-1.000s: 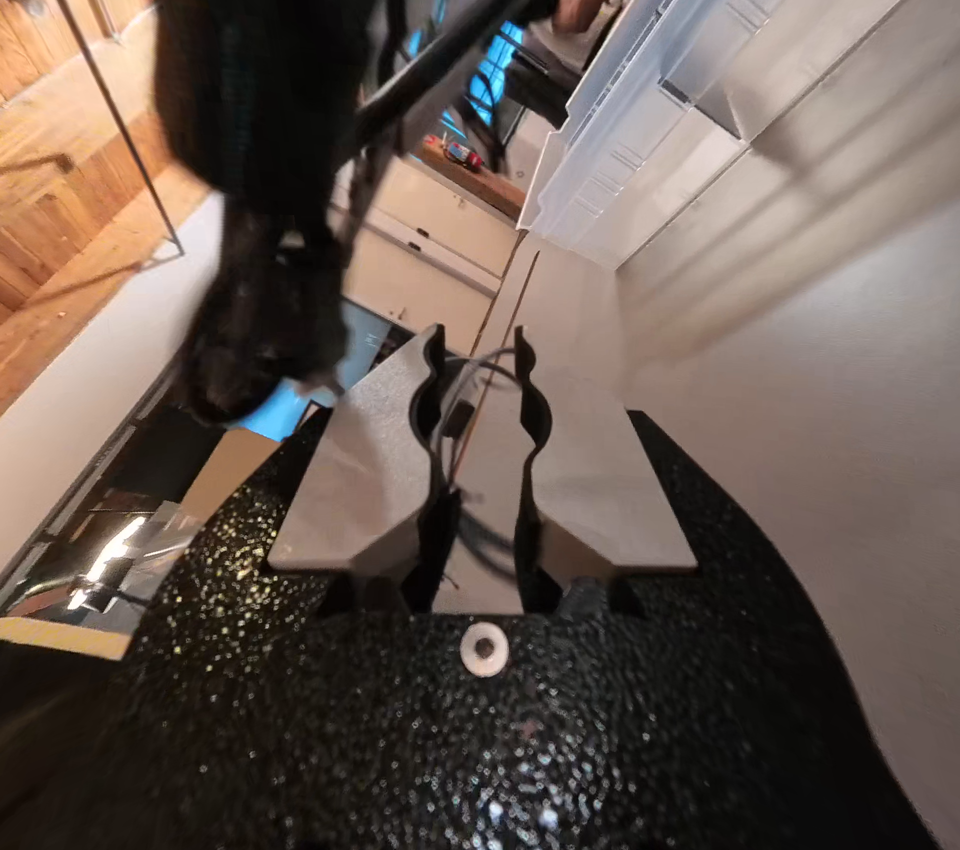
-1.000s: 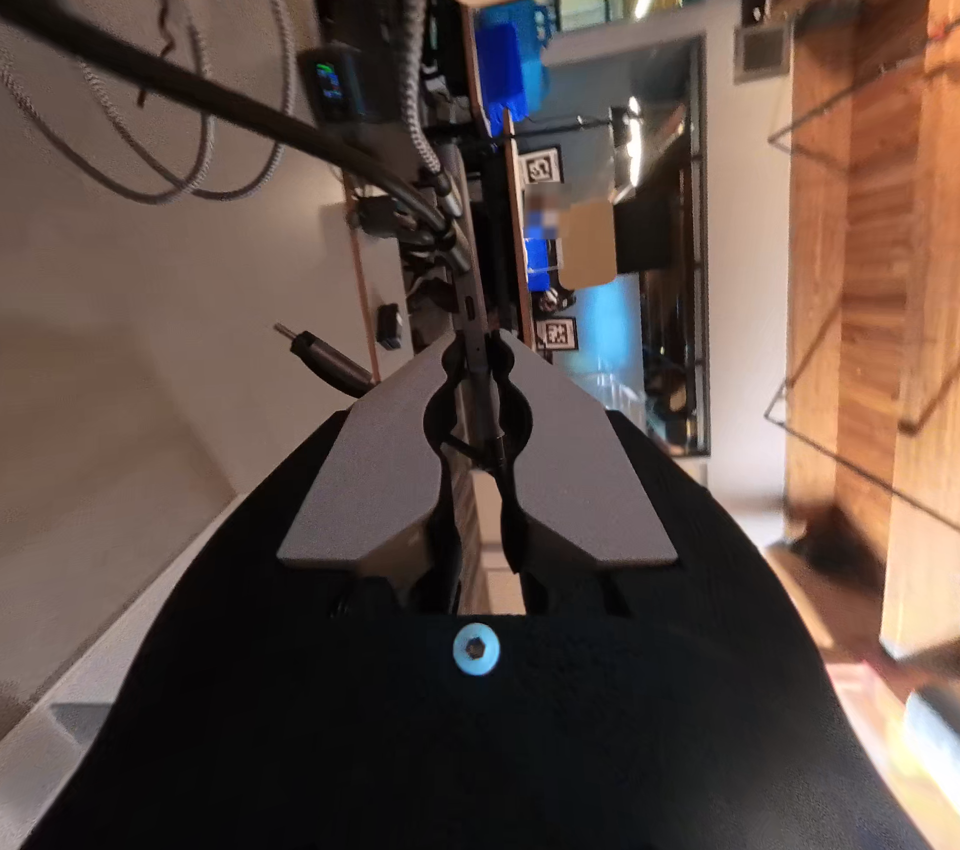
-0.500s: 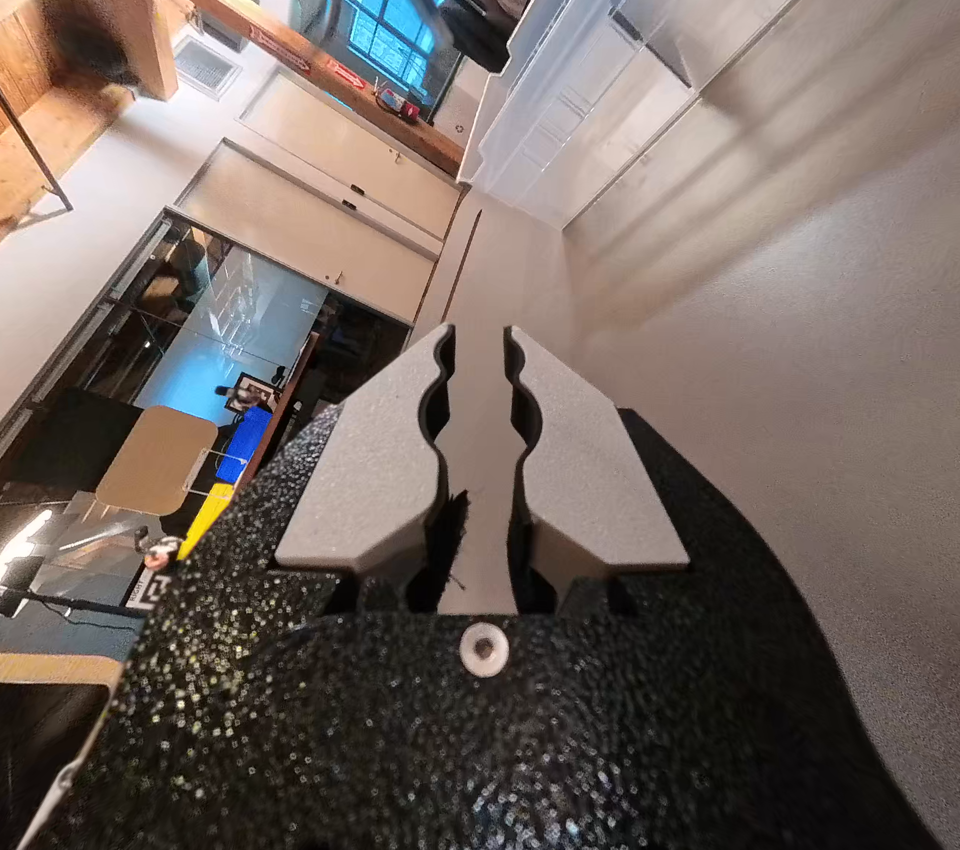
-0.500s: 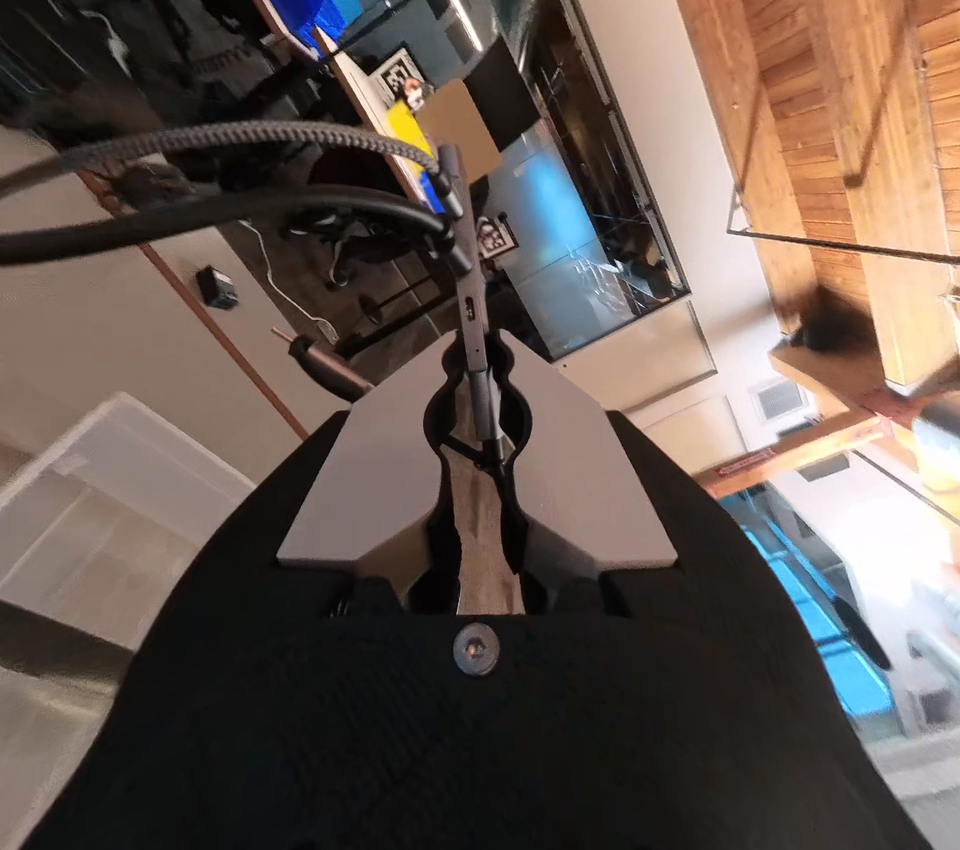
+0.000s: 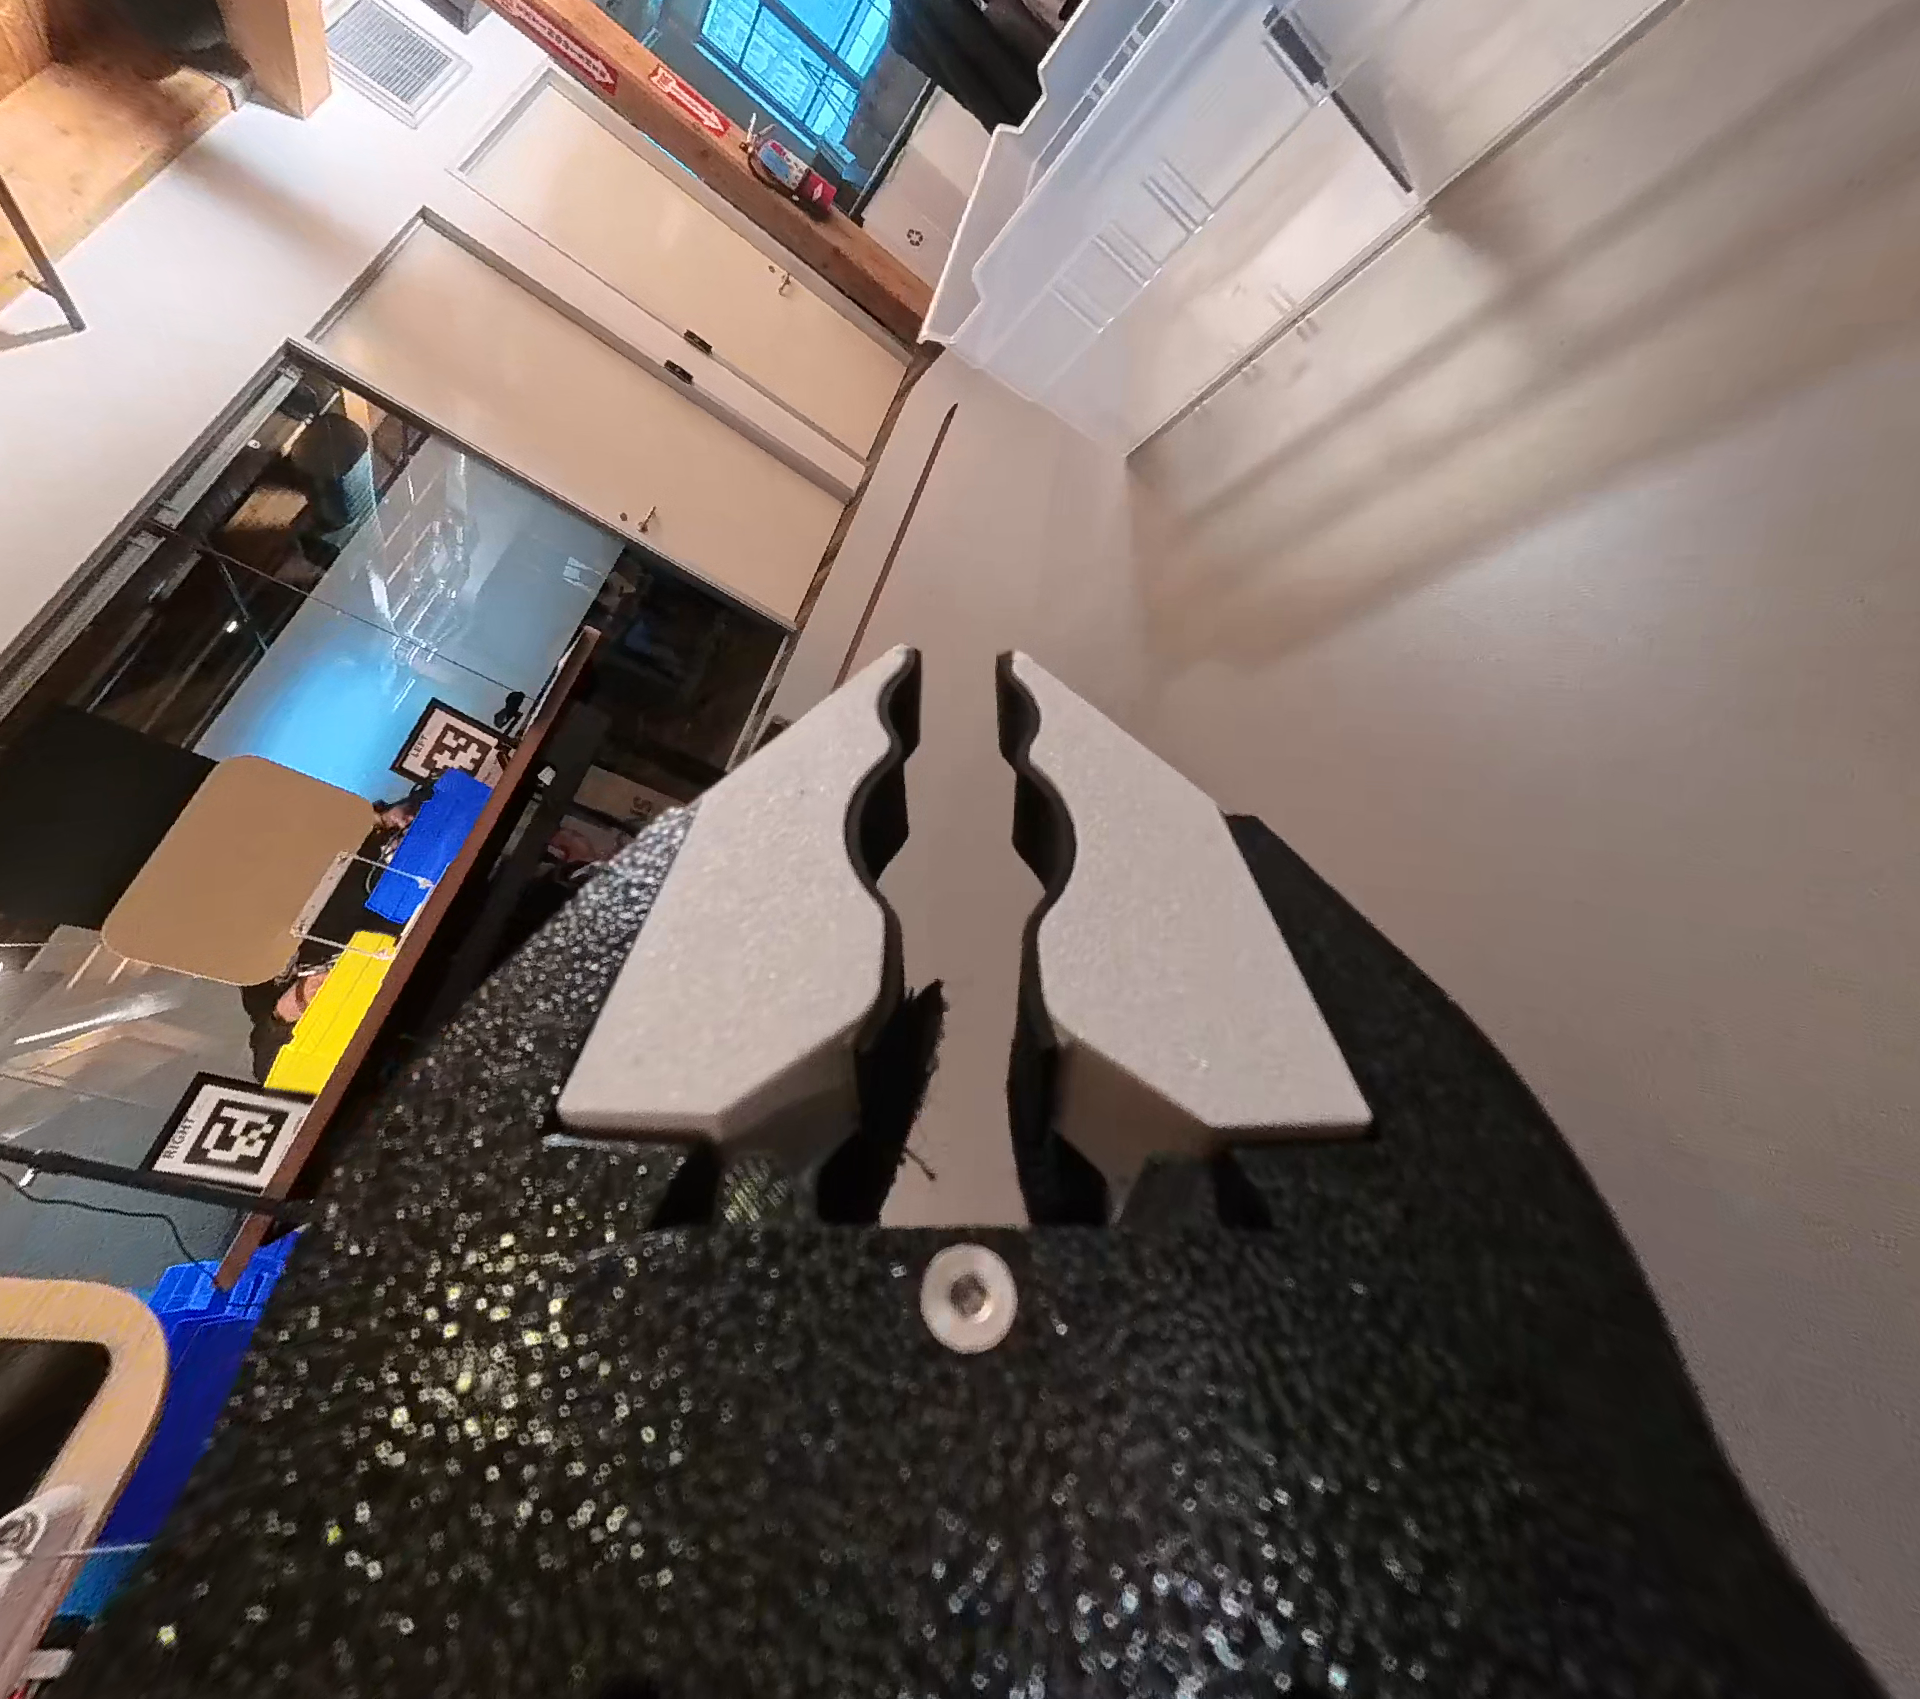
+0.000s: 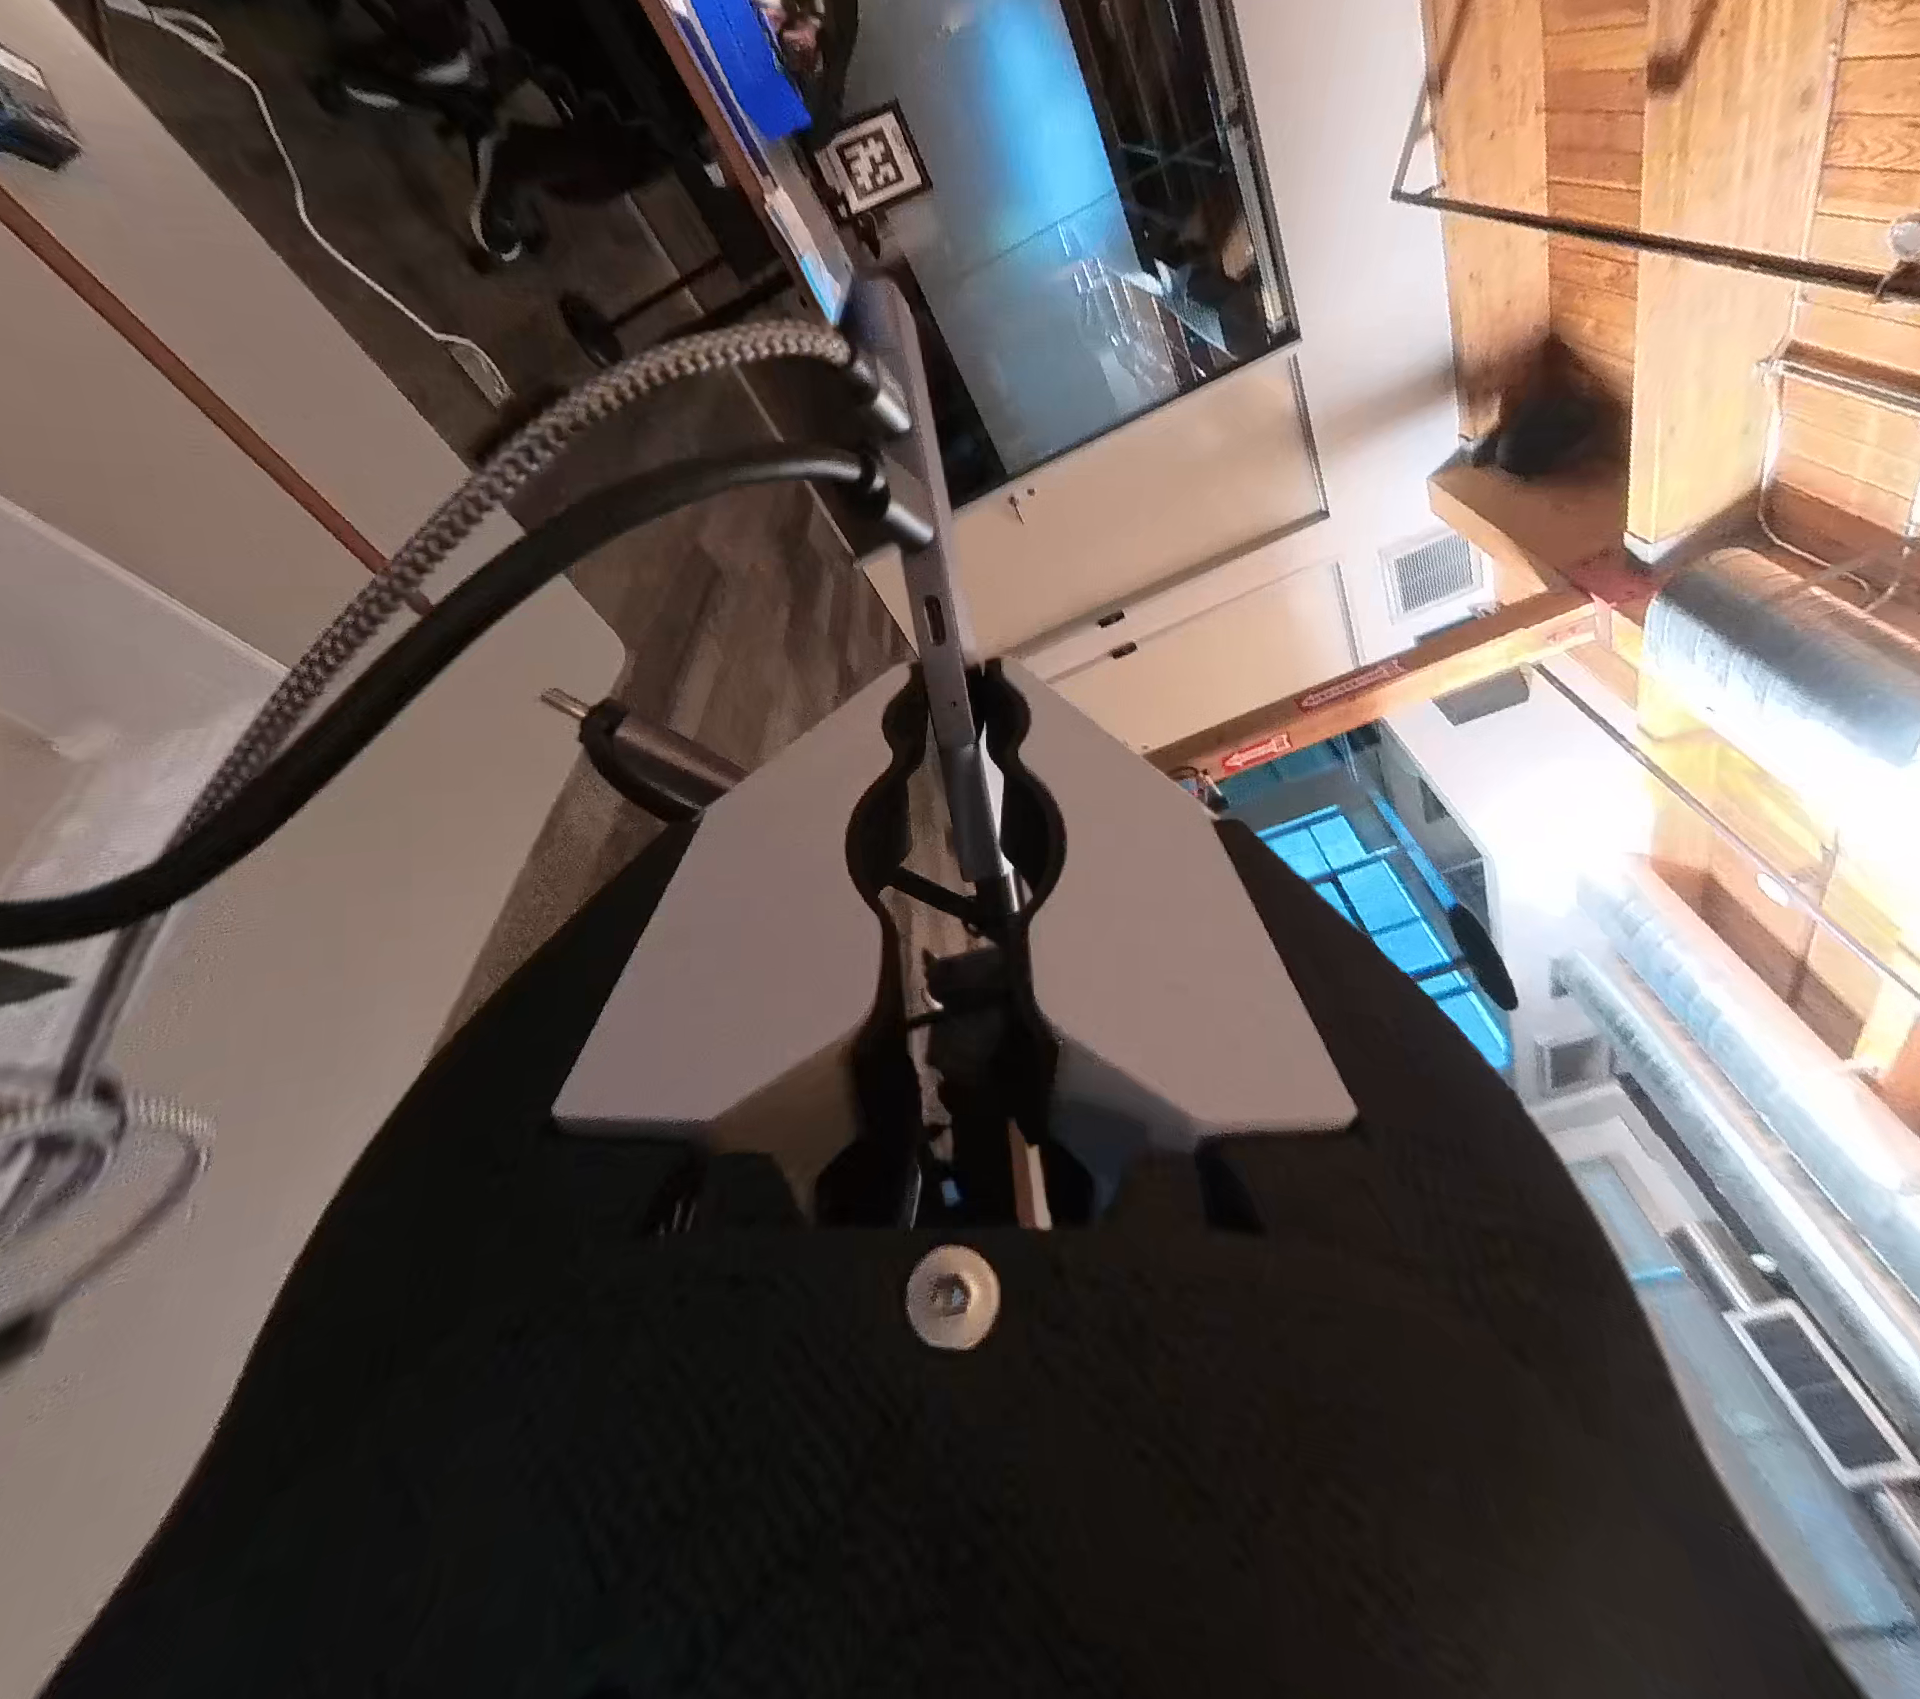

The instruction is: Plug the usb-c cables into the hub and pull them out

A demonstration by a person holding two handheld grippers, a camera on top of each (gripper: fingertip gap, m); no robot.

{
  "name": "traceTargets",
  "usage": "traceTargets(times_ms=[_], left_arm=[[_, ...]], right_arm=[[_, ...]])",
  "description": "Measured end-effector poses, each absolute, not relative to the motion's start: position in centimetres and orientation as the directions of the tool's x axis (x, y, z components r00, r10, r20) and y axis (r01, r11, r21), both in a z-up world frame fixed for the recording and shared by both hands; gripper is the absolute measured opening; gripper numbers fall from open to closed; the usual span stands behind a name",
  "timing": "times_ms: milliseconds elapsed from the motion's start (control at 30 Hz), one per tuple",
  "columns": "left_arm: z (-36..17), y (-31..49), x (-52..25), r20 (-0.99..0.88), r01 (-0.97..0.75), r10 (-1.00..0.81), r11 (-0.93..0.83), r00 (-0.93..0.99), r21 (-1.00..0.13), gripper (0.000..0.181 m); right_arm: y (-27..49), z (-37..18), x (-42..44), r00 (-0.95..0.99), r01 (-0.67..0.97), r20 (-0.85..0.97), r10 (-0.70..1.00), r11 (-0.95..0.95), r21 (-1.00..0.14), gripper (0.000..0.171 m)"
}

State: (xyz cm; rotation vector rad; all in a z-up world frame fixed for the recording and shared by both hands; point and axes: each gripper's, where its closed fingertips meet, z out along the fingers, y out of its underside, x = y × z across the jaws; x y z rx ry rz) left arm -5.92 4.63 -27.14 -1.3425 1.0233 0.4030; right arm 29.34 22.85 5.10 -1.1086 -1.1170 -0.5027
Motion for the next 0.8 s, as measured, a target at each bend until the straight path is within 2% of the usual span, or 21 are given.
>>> traceTargets(times_ms=[167, 333, 500, 600, 700, 800], left_arm=[[-27.5, 4.9, -6.2, -0.789, -0.765, -0.306, 0.224, 0.533, -0.604, 0.012], [-27.6, 5.0, -6.3, -0.784, -0.764, -0.309, 0.215, 0.538, -0.609, 0.011], [-27.8, 5.1, -6.3, -0.783, -0.766, -0.317, 0.207, 0.536, -0.608, 0.011], [-27.8, 5.2, -6.3, -0.782, -0.766, -0.317, 0.206, 0.536, -0.609, 0.011], [-27.8, 5.2, -6.3, -0.783, -0.767, -0.316, 0.205, 0.536, -0.608, 0.011], [-27.8, 5.2, -6.2, -0.786, -0.771, -0.315, 0.204, 0.532, -0.604, 0.011]], right_arm=[[26.3, 5.2, 28.0, 0.374, 0.826, 0.911, 0.175, 0.384, -0.413, 0.008], [29.7, 2.2, 25.2, 0.262, 0.889, 0.955, 0.140, 0.350, -0.295, 0.008], [32.4, -1.4, 23.2, 0.018, 0.955, 1.000, 0.003, 0.296, -0.018, 0.008], [32.6, -2.5, 21.8, -0.193, 0.943, 0.966, -0.171, 0.240, 0.231, 0.008], [31.6, -4.5, 19.1, -0.377, 0.865, 0.860, -0.345, 0.201, 0.460, 0.008], [30.3, -8.0, 16.4, -0.419, 0.804, 0.806, -0.419, 0.241, 0.543, 0.007]])
